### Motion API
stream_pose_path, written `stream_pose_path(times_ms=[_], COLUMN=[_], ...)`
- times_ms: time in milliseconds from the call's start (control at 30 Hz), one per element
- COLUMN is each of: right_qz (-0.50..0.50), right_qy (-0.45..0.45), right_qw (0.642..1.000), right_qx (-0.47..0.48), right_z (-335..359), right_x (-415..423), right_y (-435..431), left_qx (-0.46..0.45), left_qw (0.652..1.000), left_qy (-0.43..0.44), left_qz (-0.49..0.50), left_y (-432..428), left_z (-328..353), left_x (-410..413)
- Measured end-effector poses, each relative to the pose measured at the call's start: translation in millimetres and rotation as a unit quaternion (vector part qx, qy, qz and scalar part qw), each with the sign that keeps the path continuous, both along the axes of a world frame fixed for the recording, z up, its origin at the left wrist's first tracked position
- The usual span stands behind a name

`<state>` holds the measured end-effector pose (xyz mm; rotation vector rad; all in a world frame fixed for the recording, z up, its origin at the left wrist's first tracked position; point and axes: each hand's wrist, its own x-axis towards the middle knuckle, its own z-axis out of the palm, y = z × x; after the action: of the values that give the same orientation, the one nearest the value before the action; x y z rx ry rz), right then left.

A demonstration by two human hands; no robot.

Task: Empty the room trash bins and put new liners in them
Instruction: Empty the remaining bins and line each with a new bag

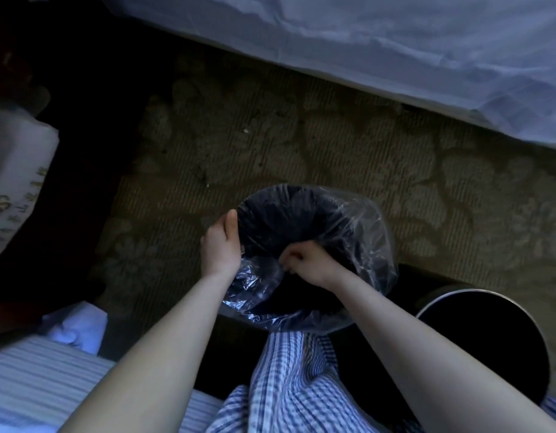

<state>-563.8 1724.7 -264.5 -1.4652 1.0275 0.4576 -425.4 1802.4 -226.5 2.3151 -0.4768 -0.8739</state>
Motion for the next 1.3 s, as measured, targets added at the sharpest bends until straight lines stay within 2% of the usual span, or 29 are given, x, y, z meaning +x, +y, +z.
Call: stream_pose_path(times_ms=[33, 100, 267, 367, 500, 667, 933, 1033, 1167, 1267, 1300], right_qz=[-0.08, -0.165, -0.231, -0.248, -0.25, -0.262, -0.064, -0.006, 0.139, 0.155, 0.148], right_qy=[-0.021, -0.01, 0.056, 0.048, 0.02, 0.036, 0.08, 0.094, -0.003, -0.031, -0.027], right_qw=[0.995, 0.976, 0.928, 0.903, 0.892, 0.921, 0.981, 0.993, 0.987, 0.962, 0.96], right_qx=[0.05, 0.143, 0.286, 0.347, 0.376, 0.285, 0.165, 0.072, -0.076, -0.222, -0.234], right_z=[7.0, 11.2, -17.4, -34.3, -54.9, -77.3, -52.4, -24.8, 31.3, 52.9, 53.9], right_x=[3.3, 10.9, 28.3, 37.6, 48.8, 43.6, 35.2, 28.2, 20.9, 10.1, 6.9], right_y=[-1.1, -1.2, 19.2, 31.3, 43.9, 57.2, 39.7, 20.7, 1.8, -12.4, -18.7], left_qx=[0.002, 0.001, 0.01, 0.013, 0.008, 0.004, 0.024, 0.027, 0.029, 0.029, 0.033], left_qw=[1.0, 1.0, 1.0, 0.999, 0.998, 0.999, 0.998, 0.999, 1.0, 0.997, 0.995], left_qy=[-0.001, -0.003, -0.019, -0.043, -0.054, -0.051, -0.055, -0.038, 0.002, 0.066, 0.089], left_qz=[0.0, 0.001, 0.012, 0.006, 0.0, 0.001, -0.008, -0.008, 0.003, 0.007, 0.012], left_y=[0.3, 0.5, 1.3, 2.0, 2.8, 4.7, 2.9, 1.7, 0.2, -0.6, -1.7], left_z=[0.2, 0.2, -3.0, -6.4, -9.9, -13.2, -11.2, -7.1, 0.0, 6.1, 9.8], left_x=[-0.3, -0.9, 0.2, 1.9, 3.0, 3.5, 3.7, 3.2, 3.4, 6.2, 6.4])
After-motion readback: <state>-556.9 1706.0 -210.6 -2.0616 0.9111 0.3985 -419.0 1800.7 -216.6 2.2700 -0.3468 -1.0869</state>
